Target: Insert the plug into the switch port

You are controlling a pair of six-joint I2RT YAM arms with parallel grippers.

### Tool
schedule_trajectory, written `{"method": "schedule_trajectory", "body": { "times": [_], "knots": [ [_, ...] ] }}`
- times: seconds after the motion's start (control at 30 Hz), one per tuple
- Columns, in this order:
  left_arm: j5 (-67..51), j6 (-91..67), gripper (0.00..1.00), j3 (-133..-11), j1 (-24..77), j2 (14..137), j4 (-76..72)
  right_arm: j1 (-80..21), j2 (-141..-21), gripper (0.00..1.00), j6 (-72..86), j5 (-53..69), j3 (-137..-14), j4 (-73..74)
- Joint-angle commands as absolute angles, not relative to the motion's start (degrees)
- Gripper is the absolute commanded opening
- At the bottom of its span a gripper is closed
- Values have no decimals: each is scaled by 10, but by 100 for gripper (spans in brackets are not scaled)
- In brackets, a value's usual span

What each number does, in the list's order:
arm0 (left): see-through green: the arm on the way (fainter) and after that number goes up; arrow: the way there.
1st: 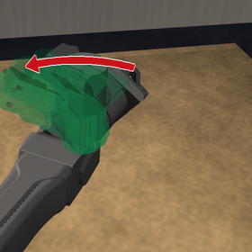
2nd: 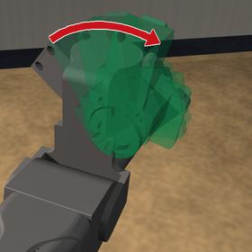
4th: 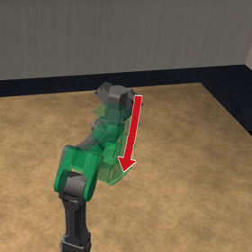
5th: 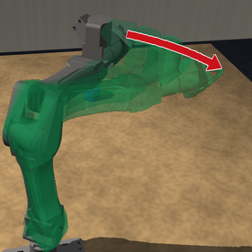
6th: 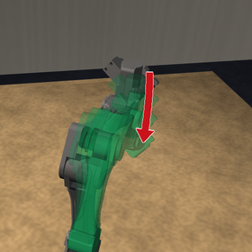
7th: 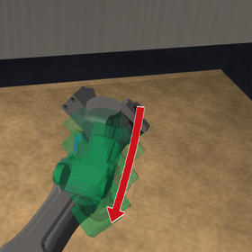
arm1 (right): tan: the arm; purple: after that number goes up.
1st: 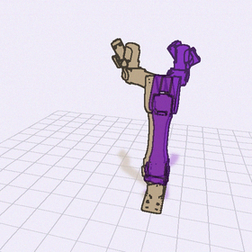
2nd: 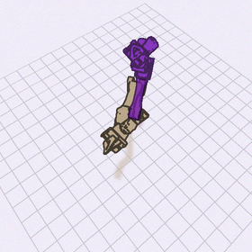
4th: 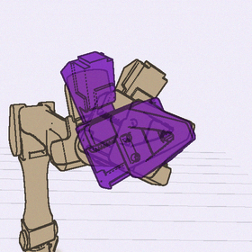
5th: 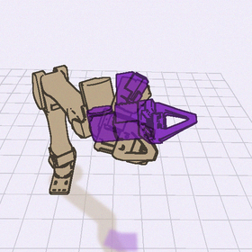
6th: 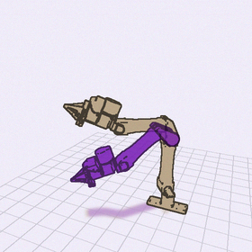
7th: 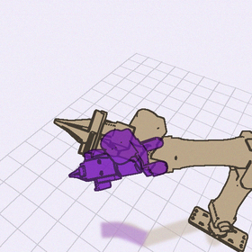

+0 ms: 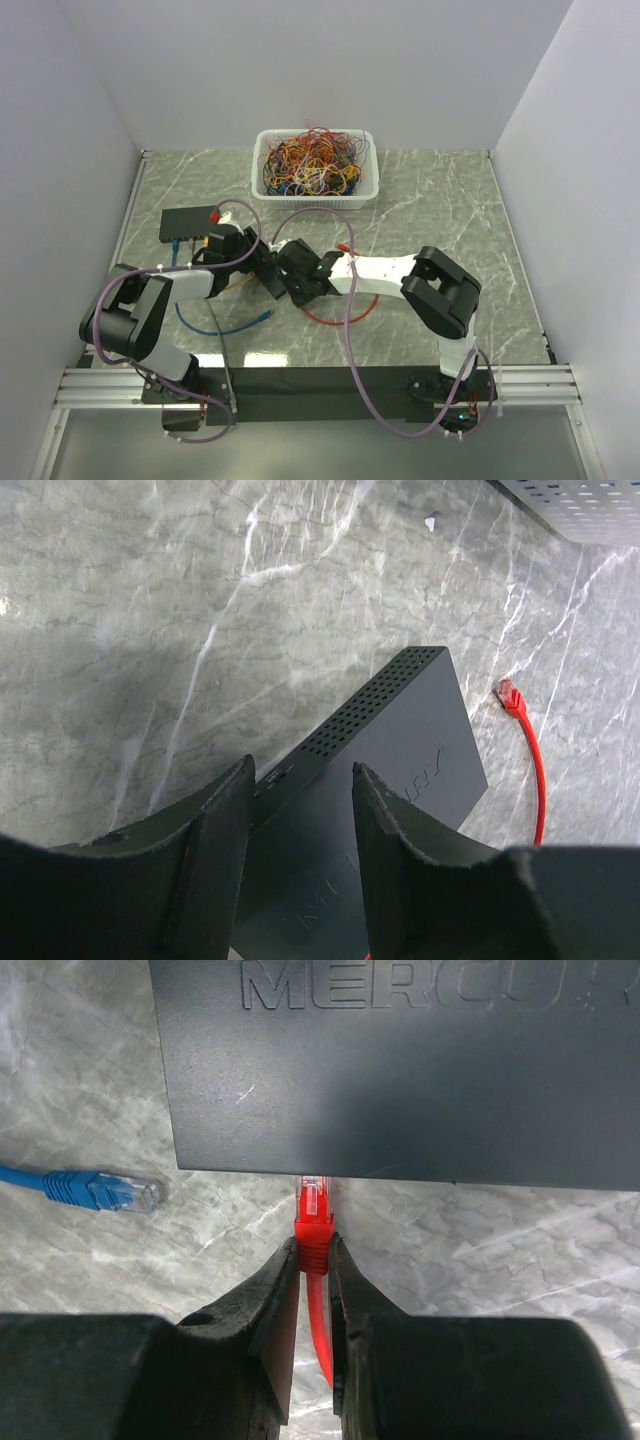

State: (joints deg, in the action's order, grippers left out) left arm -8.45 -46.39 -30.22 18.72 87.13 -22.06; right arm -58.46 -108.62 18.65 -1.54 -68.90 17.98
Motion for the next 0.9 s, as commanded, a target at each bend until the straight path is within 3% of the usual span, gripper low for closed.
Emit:
{"method": "schedule_trajectory", "body": {
  "times": [0.0, 0.87],
  "knots": [
    [-94, -476, 49, -289, 200, 863, -229, -589, -1094, 0, 192, -33, -731, 144],
    [-86, -473, 48, -278, 207, 862, -230, -592, -1087, 0, 194, -89, -768, 171]
  ]
}}
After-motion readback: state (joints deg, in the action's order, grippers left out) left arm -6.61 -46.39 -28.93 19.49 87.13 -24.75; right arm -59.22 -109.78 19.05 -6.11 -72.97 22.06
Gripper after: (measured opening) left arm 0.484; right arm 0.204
